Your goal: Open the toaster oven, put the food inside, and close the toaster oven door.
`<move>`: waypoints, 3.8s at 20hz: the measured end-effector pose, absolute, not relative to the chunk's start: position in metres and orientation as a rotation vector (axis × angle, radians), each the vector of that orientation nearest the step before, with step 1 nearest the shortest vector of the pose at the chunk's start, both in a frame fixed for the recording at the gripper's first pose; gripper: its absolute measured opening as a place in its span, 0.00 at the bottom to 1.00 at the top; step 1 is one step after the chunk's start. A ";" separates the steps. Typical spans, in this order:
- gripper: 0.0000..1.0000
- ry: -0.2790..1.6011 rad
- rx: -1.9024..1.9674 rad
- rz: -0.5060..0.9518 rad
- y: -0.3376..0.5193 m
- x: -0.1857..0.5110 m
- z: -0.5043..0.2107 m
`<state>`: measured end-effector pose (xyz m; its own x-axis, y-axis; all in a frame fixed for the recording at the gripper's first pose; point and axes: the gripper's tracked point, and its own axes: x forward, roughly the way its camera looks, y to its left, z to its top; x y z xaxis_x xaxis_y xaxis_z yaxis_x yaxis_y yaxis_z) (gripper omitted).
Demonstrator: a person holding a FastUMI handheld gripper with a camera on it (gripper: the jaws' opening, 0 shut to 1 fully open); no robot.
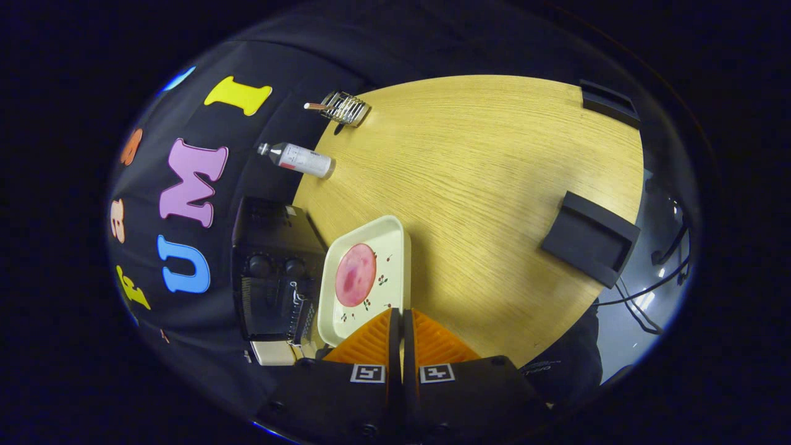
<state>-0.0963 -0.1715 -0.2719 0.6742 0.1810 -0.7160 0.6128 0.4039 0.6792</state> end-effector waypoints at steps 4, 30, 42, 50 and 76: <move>0.06 0.794 1.153 -0.248 -0.141 -0.097 -0.240; 0.06 0.644 1.042 -0.103 0.064 0.117 -0.251; 0.13 0.549 0.897 -0.182 0.066 0.132 -0.249; 0.99 0.636 0.662 -0.087 0.060 0.056 -0.245; 0.99 0.890 -0.048 0.108 0.089 -0.015 -0.339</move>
